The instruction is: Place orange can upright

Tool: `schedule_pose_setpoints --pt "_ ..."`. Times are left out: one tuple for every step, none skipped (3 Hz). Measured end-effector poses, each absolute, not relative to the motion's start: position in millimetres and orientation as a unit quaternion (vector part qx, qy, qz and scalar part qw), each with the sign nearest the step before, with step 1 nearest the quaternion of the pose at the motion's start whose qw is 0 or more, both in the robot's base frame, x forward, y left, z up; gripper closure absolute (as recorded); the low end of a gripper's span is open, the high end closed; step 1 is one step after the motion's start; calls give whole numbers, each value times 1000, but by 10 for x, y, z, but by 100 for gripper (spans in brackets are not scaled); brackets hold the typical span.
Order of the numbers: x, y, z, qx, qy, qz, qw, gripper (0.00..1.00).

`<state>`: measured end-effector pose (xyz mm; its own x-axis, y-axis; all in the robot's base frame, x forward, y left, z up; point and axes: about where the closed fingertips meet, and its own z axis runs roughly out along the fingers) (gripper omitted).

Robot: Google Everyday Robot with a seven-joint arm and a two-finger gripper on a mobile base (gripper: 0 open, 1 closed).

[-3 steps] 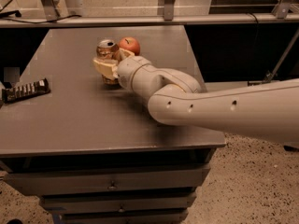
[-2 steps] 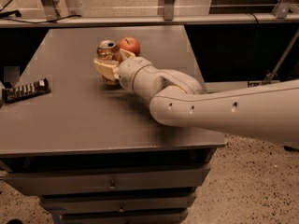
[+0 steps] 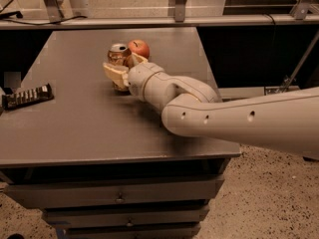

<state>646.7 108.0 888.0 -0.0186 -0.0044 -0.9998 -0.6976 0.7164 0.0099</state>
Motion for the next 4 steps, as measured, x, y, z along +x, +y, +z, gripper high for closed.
schedule_pose_setpoints --pt "6448 1052 8878 -264 663 266 648 0" --pt "6427 1028 8889 -264 663 266 648 0" --pt "6370 884 8992 -268 665 254 649 0" --pt "6323 568 9313 -269 664 234 657 0"
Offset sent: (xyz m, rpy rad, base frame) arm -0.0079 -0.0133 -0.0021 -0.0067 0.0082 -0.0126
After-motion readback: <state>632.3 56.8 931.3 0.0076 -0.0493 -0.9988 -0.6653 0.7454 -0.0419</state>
